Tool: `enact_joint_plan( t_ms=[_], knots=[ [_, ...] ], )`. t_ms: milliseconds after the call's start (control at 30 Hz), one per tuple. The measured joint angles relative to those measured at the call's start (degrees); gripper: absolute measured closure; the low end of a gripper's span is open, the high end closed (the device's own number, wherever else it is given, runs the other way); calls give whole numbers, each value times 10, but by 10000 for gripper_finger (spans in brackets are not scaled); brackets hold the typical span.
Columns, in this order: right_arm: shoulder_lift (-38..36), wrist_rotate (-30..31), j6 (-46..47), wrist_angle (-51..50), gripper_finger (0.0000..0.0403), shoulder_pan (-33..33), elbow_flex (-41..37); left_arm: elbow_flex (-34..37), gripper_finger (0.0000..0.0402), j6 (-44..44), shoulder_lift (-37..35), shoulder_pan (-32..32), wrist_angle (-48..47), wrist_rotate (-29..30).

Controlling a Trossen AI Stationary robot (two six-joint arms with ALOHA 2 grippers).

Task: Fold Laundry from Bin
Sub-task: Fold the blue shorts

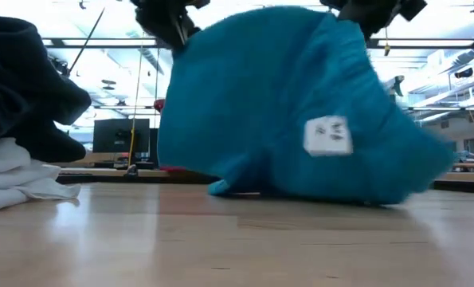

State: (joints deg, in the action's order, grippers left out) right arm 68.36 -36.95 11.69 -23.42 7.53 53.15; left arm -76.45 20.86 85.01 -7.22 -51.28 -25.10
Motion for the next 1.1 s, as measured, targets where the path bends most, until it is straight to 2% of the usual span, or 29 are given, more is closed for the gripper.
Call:
enact_joint_plan(
  t_ms=[67, 133, 233, 333, 433, 500, 600, 667, 800, 1100],
  knots=[
    [-8, 42, -27, -43, 376, 1, 1, -1, 393, 19, 1, -15, -2, 22],
    [-8, 114, -63, -92, 382, 7, 1, 0, 393, 42, 9, -36, 1, 77],
    [-10, 284, -114, -124, 383, 25, 0, 0, 393, 64, 13, -76, 27, 193],
    [-15, 452, -175, -120, 374, 52, 4, -2, 393, 70, 10, -120, 115, 288],
    [-15, 582, -241, -94, 369, 78, 37, -33, 393, 79, 8, -154, 166, 315],
    [-16, 622, -282, -85, 369, 91, 65, -63, 393, 97, 6, -166, 182, 316],
    [-15, 597, -320, -79, 371, 106, 98, -92, 393, 118, 5, -170, 184, 315],
    [-15, 556, -318, -80, 371, 113, 105, -95, 393, 118, 5, -169, 176, 310],
    [-2, 446, -258, -116, 371, 117, 88, -90, 393, 87, 20, -165, 98, 263],
    [53, 259, -135, -127, 371, 75, -31, 40, 393, -4, 32, -92, 93, 160]
  ],
)
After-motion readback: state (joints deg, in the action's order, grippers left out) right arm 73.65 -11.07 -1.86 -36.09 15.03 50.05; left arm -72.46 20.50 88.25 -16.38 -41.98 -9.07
